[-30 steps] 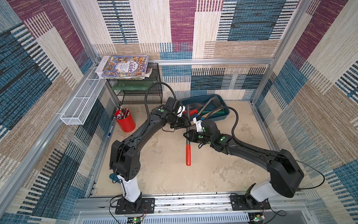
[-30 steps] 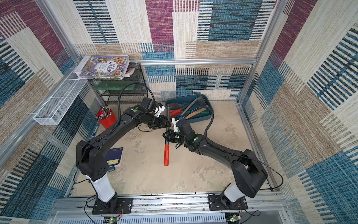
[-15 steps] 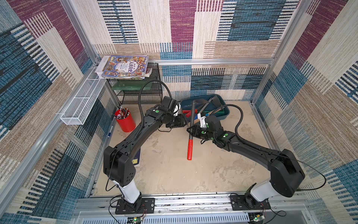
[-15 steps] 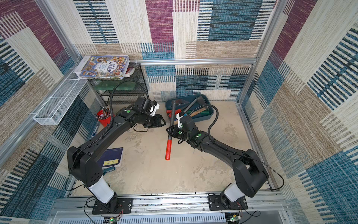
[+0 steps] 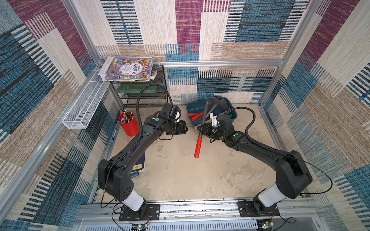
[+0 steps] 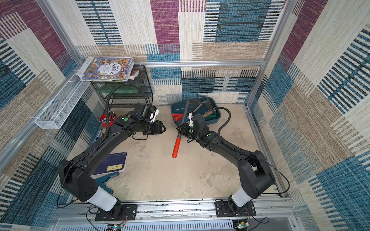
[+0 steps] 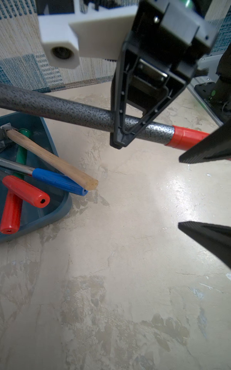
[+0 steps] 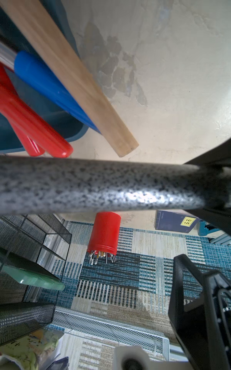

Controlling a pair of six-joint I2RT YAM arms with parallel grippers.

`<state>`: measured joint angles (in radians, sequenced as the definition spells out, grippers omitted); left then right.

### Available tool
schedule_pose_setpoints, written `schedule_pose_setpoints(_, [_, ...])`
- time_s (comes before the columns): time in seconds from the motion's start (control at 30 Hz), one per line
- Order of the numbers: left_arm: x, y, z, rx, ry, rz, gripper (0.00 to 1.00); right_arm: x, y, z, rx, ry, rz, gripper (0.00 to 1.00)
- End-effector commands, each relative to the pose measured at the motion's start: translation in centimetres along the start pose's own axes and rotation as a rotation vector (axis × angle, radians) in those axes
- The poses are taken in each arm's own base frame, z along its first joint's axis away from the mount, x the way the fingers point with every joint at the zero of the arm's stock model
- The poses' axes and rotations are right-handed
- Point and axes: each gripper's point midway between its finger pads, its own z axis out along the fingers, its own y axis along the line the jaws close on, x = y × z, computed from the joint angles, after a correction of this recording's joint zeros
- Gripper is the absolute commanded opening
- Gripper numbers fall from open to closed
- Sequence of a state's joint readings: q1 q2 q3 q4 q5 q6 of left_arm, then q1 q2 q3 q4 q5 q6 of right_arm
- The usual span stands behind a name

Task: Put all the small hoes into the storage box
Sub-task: Place the hoe in the storage box.

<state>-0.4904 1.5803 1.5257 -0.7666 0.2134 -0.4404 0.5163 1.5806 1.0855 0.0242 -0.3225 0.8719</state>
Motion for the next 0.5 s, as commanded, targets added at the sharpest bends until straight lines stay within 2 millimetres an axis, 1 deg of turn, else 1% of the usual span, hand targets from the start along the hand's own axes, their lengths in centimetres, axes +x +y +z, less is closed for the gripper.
schedule_pose_setpoints(0.0, [-0.1, 0.3, -0.6, -0.006, -0.026, 0.019, 0.51, -2.8, 2.0, -0.1, -0.095, -0.078, 0.0, 0.0])
schedule_pose_setpoints(0.3, [0.9, 1.3, -1.9, -0.023, -0.039, 0.013, 0.51, -5.6, 0.8, 1.2, -0.116, -0.121, 0.09, 0.0])
schedule_pose_setpoints(0.47, [1.6, 1.5, -2.1, -0.017, -0.037, 0.006, 0.51, -7.0, 0.4, 1.8, -0.163, -0.136, 0.166, 0.0])
